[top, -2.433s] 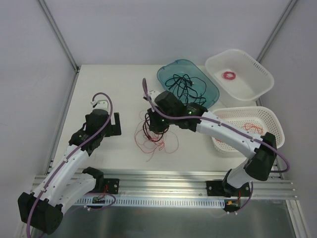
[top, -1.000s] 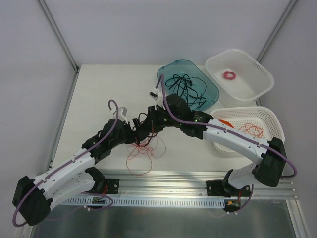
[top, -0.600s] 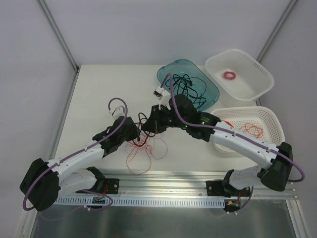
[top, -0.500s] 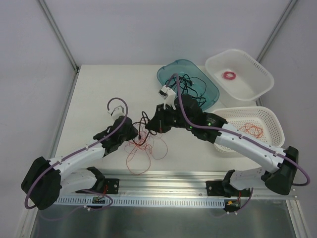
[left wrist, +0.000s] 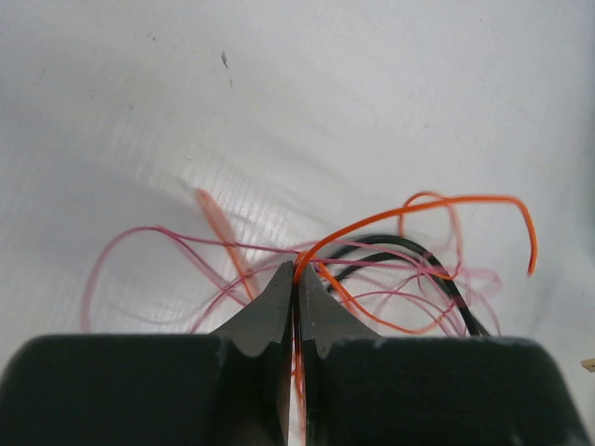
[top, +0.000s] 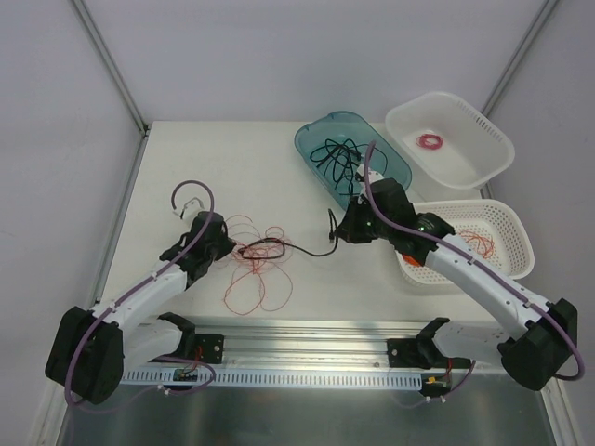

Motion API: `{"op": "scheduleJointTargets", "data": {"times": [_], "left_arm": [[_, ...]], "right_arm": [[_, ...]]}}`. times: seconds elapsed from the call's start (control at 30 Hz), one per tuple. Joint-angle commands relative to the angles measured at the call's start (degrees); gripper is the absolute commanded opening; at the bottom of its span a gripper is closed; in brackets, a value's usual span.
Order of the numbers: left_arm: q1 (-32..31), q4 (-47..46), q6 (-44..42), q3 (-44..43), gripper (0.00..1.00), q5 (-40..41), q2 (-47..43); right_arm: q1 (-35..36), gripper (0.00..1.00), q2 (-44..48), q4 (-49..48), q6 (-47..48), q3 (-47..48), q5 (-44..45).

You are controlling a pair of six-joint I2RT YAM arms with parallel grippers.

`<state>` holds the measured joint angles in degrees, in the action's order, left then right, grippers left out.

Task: Untangle the cables

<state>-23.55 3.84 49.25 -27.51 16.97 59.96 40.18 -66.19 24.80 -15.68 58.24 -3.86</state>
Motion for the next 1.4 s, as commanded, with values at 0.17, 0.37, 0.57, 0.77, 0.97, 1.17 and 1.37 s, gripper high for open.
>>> {"op": "scheduleJointTargets", "data": {"times": [0.17,0.37,0.57,0.77,0.97,1.17,1.37], "left_arm": [[0.4,1.5,-7.6,-6.2,0.0,-11.3,3.4],[0.4,2.3,-10.5,-7.8,0.17,-13.3,2.5],[0.4,5.8,-12.4,-9.0,0.55,-14.9,-1.9],[0.4,16.1,-10.2,-8.9,0.9,-14.9,-9.7],[0.4,25.2,-4.5,-5.2,0.95,-14.6,-17.9],[0.1,25.5,-0.4,0.3,0.88,-18.3,-19.1],[-1.8,25.0,2.0,2.3,0.72,-17.9,-17.0]], "right_arm": [[1.7,0.01,-11.4,-0.8,2.2,0.3,-0.5],[3.1,0.23,-14.1,1.5,3.1,1.5,3.0],[8.6,0.58,-13.3,6.7,7.7,5.7,9.9],[14.1,0.8,-10.1,7.5,7.4,7.3,13.2],[18.0,0.91,-6.8,3.4,6.0,5.4,13.7],[21.0,0.92,-7.3,-0.6,4.5,2.7,12.8],[22.6,0.92,-9.0,-6.9,0.8,-0.7,11.6]]}}
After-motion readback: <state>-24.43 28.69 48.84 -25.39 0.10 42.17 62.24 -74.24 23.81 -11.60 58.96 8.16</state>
